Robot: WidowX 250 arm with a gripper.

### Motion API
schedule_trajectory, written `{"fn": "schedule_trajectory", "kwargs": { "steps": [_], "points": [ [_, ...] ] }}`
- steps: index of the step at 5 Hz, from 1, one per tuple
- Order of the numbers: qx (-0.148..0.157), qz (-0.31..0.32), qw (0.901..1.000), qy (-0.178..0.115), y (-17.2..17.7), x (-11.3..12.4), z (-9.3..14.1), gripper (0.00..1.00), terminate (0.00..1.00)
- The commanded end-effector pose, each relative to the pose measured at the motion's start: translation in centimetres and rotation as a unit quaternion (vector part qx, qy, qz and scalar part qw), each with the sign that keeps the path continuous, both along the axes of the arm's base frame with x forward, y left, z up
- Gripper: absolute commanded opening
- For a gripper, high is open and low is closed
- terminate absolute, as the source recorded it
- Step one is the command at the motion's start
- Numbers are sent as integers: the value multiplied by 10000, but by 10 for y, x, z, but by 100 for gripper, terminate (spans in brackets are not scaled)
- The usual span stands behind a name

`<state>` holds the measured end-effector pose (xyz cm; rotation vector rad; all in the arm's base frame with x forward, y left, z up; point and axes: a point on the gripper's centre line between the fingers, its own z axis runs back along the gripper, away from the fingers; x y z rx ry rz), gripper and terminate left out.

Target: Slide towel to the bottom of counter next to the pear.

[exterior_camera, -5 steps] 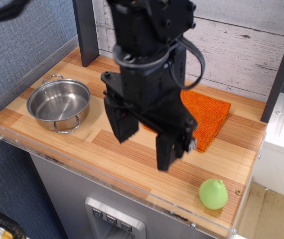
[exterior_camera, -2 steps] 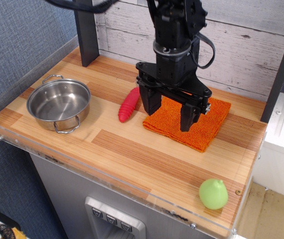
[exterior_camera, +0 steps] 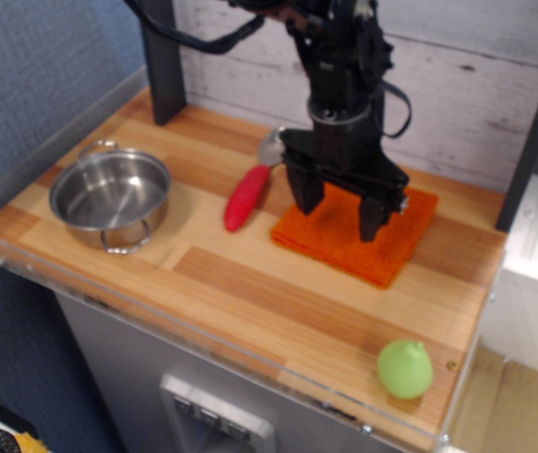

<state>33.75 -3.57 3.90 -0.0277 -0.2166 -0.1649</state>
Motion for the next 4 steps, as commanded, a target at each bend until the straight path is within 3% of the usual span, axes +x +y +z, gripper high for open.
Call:
{"fn": "schedule_trajectory", "kwargs": {
  "steps": [1,4],
  "points": [
    [-8,-36,9995,-309,5,24,3,100,0],
    [-18,57,9998,-165,9,24,-5,100,0]
  ]
}}
